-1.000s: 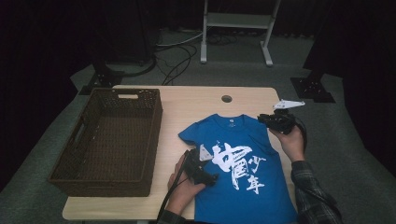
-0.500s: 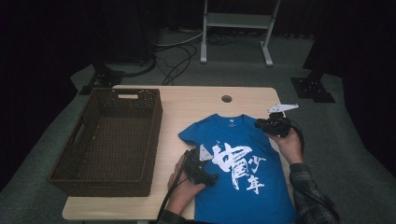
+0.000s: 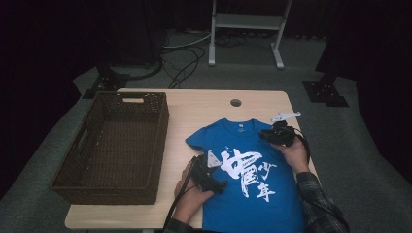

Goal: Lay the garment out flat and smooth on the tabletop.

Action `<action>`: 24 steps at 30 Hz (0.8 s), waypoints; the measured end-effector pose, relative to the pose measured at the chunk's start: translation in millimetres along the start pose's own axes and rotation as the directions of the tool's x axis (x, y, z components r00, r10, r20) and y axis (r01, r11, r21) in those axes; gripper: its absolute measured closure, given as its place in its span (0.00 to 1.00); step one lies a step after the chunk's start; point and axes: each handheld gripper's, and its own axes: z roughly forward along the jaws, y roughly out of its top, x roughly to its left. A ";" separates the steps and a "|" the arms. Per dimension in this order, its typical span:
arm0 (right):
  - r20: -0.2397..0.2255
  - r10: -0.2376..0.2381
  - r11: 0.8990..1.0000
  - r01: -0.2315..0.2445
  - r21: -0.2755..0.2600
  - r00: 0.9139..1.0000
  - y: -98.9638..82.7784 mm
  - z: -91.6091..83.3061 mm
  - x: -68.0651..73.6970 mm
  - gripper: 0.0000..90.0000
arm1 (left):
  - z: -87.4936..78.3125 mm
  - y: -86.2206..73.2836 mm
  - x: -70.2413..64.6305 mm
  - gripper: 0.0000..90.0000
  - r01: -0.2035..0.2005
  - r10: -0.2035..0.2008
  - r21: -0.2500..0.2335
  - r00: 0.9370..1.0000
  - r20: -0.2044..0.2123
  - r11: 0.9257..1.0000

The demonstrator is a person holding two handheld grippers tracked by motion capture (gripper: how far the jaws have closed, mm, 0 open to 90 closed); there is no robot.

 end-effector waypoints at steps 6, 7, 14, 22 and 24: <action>0.005 -0.001 1.000 0.001 0.018 1.000 -5.9 7.2 0.6 0.83 | 0.1 0.0 0.0 0.01 0.000 0.000 -0.001 1.000 0.000 1.000; 0.009 -0.005 1.000 0.005 0.021 1.000 -6.9 8.1 0.6 0.83 | 0.1 0.0 0.0 0.01 0.001 -0.001 -0.001 1.000 0.000 1.000; 0.022 -0.026 0.999 0.025 0.044 0.999 -12.8 16.1 3.1 0.83 | 0.1 0.0 0.0 0.01 0.001 -0.001 0.000 1.000 0.000 1.000; 0.083 -0.058 0.998 0.057 0.006 0.995 -18.4 16.8 5.4 0.97 | 0.1 0.0 0.0 0.01 0.001 -0.001 0.000 1.000 0.000 1.000; 0.094 -0.064 0.998 0.062 0.017 0.994 -16.5 16.7 6.0 0.97 | 0.0 0.0 0.0 0.01 0.001 -0.001 0.000 1.000 0.000 1.000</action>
